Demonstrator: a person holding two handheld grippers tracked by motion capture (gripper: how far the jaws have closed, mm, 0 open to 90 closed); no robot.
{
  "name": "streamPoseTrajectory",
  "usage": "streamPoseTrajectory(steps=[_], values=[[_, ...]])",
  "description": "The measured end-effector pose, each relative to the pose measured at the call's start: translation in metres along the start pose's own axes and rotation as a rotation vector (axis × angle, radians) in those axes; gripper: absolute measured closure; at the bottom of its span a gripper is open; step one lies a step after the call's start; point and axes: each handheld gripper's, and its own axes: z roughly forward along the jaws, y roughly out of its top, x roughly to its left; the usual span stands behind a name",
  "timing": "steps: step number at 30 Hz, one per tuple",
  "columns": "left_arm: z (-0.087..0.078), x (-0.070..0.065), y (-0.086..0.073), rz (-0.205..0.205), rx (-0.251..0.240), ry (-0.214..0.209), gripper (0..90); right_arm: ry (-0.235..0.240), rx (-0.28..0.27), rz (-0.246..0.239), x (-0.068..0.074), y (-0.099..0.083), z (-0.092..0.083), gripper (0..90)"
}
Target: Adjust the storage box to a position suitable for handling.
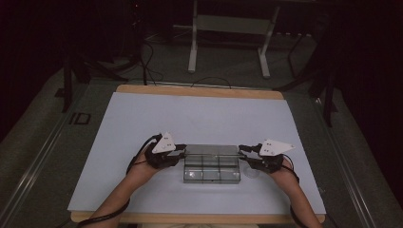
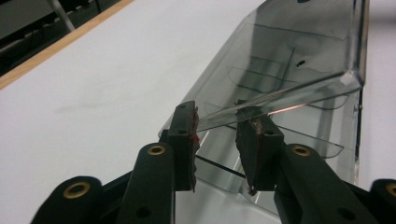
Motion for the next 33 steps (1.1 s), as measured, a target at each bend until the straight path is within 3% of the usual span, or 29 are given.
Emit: streamPoseTrajectory(steps=[9, 21, 28, 33], values=[[0.0, 0.006, 0.006, -0.003, -0.013, 0.024, 76.5, -0.037, -0.017, 0.022, -0.006, 0.005, 0.002, 73.8], [0.007, 0.025, 0.012, -0.051, -0.049, 0.038, 81.5, -0.117, -0.036, 0.077, -0.013, 0.013, 0.011, 77.8], [0.015, 0.031, 0.011, -0.079, -0.055, 0.038, 81.2, -0.116, -0.053, 0.17, -0.02, 0.014, 0.015, 78.0], [0.018, 0.036, 0.009, -0.114, -0.073, 0.03, 81.3, -0.127, -0.067, 0.212, -0.022, 0.013, 0.018, 78.0]])
